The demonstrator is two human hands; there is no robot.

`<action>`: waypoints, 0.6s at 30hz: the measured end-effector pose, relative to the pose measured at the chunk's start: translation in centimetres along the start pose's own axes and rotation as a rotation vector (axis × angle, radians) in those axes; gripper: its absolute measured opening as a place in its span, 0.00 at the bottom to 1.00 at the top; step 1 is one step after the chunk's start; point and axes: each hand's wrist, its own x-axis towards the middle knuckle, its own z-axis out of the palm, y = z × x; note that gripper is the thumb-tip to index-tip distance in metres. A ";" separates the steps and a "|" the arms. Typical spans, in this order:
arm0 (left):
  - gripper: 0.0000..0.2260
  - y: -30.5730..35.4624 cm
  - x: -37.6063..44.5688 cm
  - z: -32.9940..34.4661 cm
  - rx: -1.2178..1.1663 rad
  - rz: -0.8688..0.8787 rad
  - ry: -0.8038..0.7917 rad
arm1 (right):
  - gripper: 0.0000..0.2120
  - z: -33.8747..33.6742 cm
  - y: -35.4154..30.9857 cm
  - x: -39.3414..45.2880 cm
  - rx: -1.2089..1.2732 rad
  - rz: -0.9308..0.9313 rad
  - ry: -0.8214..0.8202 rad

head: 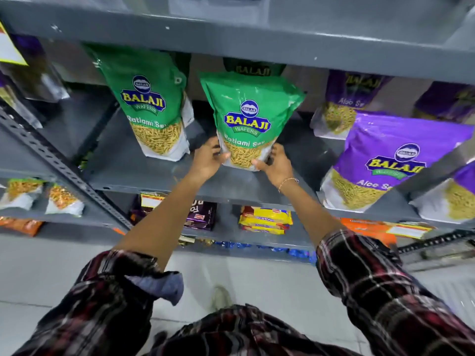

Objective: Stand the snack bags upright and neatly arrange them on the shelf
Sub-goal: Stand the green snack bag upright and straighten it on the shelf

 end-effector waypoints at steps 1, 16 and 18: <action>0.21 -0.2 -0.4 0.0 0.014 0.012 0.022 | 0.31 -0.1 -0.3 -0.7 0.007 -0.007 0.002; 0.23 -2.3 -7.1 0.6 0.002 0.079 0.050 | 0.30 -1.0 1.2 -7.2 -0.023 -0.045 -0.014; 0.24 -2.2 -7.6 0.6 0.003 0.076 0.037 | 0.30 -1.0 1.3 -7.6 -0.024 -0.055 -0.017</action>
